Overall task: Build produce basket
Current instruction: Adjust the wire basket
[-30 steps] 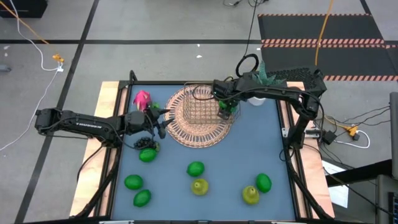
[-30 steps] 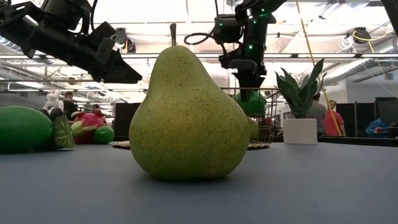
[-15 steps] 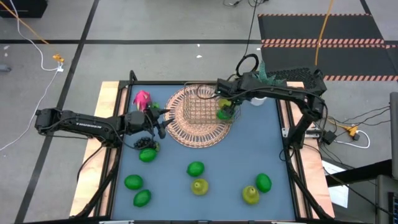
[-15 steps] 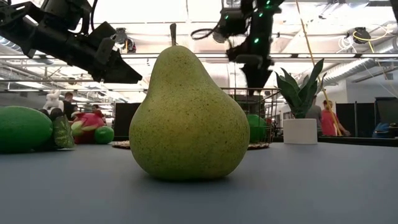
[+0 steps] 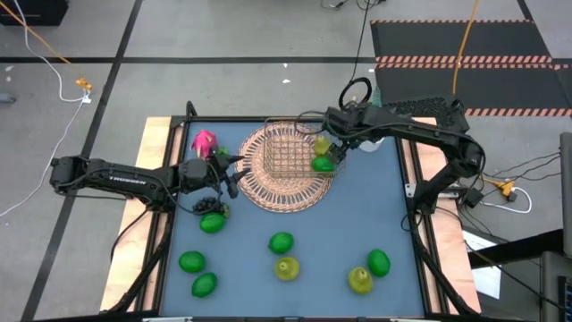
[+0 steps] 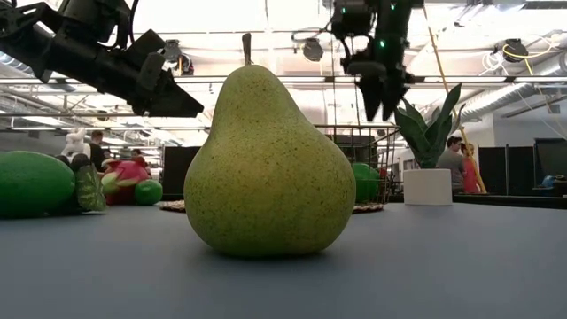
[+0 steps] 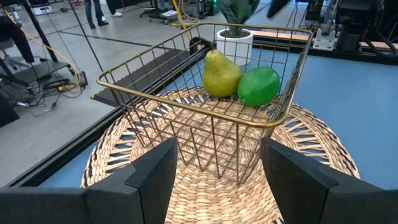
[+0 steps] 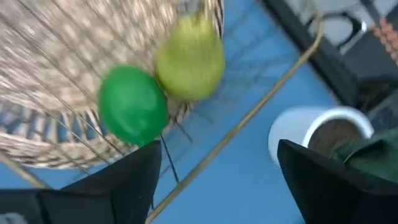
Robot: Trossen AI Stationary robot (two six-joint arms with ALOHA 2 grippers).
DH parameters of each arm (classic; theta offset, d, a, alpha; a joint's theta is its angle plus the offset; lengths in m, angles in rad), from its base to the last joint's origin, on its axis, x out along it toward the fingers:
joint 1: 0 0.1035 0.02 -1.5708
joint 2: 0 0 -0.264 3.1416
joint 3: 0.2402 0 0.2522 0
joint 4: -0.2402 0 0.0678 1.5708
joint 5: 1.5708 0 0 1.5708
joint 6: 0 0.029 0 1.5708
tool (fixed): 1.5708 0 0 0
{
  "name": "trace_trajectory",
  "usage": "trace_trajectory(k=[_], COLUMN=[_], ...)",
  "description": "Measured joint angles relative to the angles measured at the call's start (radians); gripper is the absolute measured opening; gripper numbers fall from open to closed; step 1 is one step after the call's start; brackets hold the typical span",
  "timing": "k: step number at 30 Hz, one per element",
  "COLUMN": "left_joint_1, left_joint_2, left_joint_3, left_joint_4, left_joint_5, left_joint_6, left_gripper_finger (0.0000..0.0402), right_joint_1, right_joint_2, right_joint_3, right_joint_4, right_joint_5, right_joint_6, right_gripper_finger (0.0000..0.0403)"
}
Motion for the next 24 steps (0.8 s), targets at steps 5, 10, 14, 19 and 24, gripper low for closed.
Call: trace_trajectory(k=[5,10,14,19,24], left_joint_1=[0.0,0.0,0.0,0.0,0.0], left_joint_2=[0.0,0.0,0.0,0.0,0.0], left_joint_3=[0.0,0.0,0.0,0.0,0.0], left_joint_4=[-0.001,0.002,0.008,0.013,0.013], left_joint_5=[0.0,0.001,0.001,0.001,0.001], left_joint_6=[0.0,0.002,0.002,0.009,0.02], left_gripper_finger=[0.0232,0.0232,0.0232,0.0232,0.0232], right_joint_1=[-0.002,-0.002,-0.002,-0.01,-0.021], right_joint_2=[0.0,0.0,0.0,0.0,0.0], right_joint_3=[-0.107,-0.167,-0.168,-0.168,-0.168], right_joint_4=[0.007,0.099,0.197,0.342,0.429], right_joint_5=[0.001,-0.027,-0.026,-0.061,-0.079], right_joint_6=[0.063,0.042,-0.008,-0.066,-0.093], right_gripper_finger=[0.0288,0.0273,0.0262,0.0251,0.0244])
